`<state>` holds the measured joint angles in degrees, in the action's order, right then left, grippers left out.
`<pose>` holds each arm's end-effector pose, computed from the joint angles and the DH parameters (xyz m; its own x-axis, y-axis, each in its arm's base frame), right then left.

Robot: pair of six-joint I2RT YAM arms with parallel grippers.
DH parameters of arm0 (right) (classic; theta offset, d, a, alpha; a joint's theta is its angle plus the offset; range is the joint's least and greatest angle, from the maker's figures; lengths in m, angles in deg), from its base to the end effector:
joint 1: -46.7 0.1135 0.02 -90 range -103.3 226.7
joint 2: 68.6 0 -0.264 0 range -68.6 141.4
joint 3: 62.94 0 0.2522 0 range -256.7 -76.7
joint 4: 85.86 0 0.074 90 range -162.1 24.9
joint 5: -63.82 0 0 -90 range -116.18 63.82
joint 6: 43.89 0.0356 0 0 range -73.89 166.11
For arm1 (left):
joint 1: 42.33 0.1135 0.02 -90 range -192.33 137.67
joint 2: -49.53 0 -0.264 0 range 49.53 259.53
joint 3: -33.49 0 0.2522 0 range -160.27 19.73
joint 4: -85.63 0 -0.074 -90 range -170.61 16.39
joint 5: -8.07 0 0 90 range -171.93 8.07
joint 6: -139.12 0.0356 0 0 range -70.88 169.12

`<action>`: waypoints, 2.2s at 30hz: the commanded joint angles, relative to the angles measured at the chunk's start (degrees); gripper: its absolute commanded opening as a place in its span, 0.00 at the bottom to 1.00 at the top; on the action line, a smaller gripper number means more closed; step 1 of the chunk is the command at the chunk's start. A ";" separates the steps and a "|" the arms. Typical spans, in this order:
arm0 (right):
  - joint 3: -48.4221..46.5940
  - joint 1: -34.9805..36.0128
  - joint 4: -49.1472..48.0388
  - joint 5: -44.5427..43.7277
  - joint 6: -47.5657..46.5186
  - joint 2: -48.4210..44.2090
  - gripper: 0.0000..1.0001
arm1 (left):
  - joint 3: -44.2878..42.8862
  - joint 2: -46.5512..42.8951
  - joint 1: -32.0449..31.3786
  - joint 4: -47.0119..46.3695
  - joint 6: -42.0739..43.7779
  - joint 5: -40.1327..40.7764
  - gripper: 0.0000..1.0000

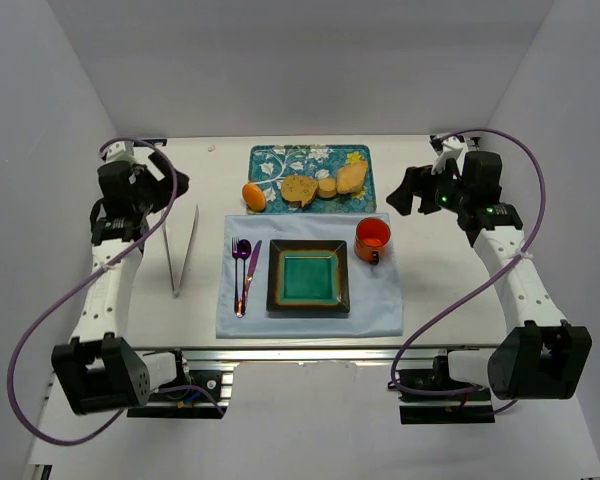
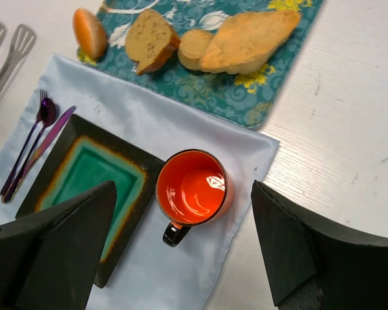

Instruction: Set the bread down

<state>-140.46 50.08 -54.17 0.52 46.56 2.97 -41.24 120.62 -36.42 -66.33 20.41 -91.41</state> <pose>0.2812 0.0326 0.3442 -0.4371 -0.0188 -0.8992 -0.4533 0.8681 0.2022 0.2846 0.0236 0.3342 -0.3833 -0.5160 -0.7660 -0.1556 0.8536 -0.4971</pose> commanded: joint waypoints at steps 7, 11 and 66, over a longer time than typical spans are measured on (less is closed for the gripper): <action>-2.76 -1.62 6.06 33.93 -27.70 2.60 0.00 | 1.20 -6.14 1.73 23.76 12.62 13.07 0.10; -3.38 0.14 7.46 35.79 -28.40 4.54 0.54 | 0.59 -2.63 1.73 26.93 17.53 13.95 0.46; -1.62 0.84 8.35 31.48 -28.22 3.75 0.79 | -2.02 9.85 -3.71 6.80 15.54 -11.08 0.46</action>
<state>-141.60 51.19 -46.04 30.98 18.71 8.59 -37.42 132.29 -37.45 -59.86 41.26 -94.51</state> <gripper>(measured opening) 0.789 0.456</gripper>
